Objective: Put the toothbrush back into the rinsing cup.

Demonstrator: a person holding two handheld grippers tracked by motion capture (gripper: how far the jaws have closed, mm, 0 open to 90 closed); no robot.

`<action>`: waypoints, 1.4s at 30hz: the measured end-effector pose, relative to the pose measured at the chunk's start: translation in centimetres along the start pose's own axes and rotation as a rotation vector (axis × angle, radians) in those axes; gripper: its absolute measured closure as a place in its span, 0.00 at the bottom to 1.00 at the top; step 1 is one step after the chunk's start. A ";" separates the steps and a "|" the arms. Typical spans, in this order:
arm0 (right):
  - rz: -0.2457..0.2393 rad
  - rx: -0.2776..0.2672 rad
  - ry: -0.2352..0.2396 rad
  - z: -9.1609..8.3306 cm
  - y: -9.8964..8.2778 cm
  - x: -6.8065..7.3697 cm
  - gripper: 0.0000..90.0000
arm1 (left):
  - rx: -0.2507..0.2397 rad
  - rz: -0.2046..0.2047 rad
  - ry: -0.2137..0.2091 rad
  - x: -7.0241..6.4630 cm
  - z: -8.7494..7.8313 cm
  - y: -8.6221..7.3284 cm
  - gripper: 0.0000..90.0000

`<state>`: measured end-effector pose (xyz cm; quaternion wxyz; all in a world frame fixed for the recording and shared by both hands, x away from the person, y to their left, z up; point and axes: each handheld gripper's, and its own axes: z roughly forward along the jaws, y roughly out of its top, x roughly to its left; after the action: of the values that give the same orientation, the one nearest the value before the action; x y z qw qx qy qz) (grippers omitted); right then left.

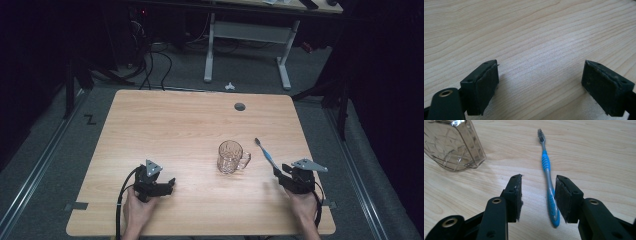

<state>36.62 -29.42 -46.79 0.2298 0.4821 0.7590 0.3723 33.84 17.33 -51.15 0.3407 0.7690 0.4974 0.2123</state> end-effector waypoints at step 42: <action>-0.017 0.007 -0.007 0.8 3.7 -1.0 0.65 | 0.000 -0.001 0.001 0.0 0.0 0.0 0.16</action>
<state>39.71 -29.14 -44.40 0.2339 0.4777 0.7635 0.3662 33.84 17.33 -51.15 0.3406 0.7687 0.4979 0.2125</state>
